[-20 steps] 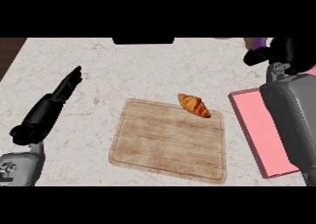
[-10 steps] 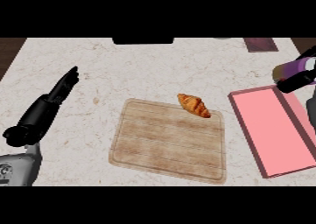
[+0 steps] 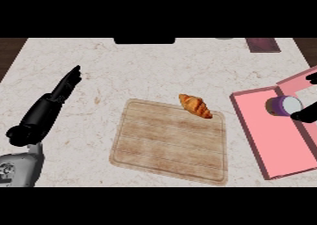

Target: Pick the can from the cutting board and place it in the cardboard box

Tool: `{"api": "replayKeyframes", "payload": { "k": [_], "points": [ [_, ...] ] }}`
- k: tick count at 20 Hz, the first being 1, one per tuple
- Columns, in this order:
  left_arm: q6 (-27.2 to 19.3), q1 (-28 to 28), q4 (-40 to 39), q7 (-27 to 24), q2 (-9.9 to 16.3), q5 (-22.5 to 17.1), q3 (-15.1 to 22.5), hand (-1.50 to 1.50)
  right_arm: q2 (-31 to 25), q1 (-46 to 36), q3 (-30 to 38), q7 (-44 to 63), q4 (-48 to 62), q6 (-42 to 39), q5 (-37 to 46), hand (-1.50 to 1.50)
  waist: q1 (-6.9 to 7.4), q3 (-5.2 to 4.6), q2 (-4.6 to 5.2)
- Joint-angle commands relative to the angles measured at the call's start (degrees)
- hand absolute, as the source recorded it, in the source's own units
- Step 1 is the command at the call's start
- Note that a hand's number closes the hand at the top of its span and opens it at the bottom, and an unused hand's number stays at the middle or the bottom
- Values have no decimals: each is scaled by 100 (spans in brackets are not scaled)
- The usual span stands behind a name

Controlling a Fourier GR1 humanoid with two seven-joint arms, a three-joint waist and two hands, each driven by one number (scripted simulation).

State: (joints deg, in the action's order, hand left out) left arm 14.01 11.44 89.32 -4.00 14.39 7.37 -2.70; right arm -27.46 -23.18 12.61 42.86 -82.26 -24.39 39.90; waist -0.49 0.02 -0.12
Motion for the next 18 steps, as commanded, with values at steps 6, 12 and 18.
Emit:
{"api": "replayKeyframes", "payload": {
  "k": [6,12,18],
  "points": [
    [-72,-54,87,114,-86,69,48,0,538,-334,1242,-1193,-989,1762,-917,-150,-78,26,-51],
    [-50,63,37,135,-77,81,47,0,1264,-444,2508,-1316,-1088,2994,-1885,-150,-64,12,-7],
    [55,-76,119,-18,6,56,-38,0,1376,547,3224,-2316,-1146,3251,-2532,-150,0,2,5]
  ]
}}
